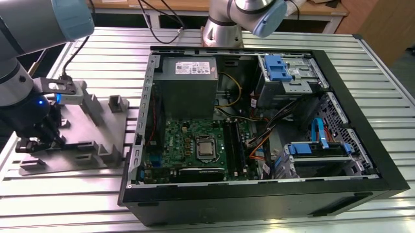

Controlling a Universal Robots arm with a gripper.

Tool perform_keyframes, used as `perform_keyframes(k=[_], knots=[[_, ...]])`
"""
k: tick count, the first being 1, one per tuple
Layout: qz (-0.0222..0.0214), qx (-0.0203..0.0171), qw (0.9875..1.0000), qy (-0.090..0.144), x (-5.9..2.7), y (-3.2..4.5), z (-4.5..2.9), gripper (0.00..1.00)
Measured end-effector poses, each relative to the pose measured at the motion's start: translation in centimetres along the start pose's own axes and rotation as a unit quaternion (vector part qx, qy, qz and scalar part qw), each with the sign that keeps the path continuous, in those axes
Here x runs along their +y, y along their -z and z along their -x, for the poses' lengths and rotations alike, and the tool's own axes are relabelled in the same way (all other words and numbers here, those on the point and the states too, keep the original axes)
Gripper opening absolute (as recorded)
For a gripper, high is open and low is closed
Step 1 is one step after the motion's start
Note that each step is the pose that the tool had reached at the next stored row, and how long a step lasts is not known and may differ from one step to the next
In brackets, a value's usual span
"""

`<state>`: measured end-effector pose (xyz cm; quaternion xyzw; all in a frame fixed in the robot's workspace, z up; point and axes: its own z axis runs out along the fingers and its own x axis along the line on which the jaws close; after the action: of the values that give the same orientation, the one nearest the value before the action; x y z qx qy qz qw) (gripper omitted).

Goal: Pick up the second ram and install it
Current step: 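Pick up the second ram and move it above second insertion slot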

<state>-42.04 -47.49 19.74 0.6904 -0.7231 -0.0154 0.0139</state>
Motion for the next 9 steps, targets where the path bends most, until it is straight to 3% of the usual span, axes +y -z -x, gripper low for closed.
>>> perform_keyframes(k=[5,9], knots=[[-0.0001,-0.0017,0.9991,-0.042,0.01,-0.08,0.00,0.11],[-0.0002,-0.0019,0.9991,-0.043,0.01,-0.11,0.00,0.11]])
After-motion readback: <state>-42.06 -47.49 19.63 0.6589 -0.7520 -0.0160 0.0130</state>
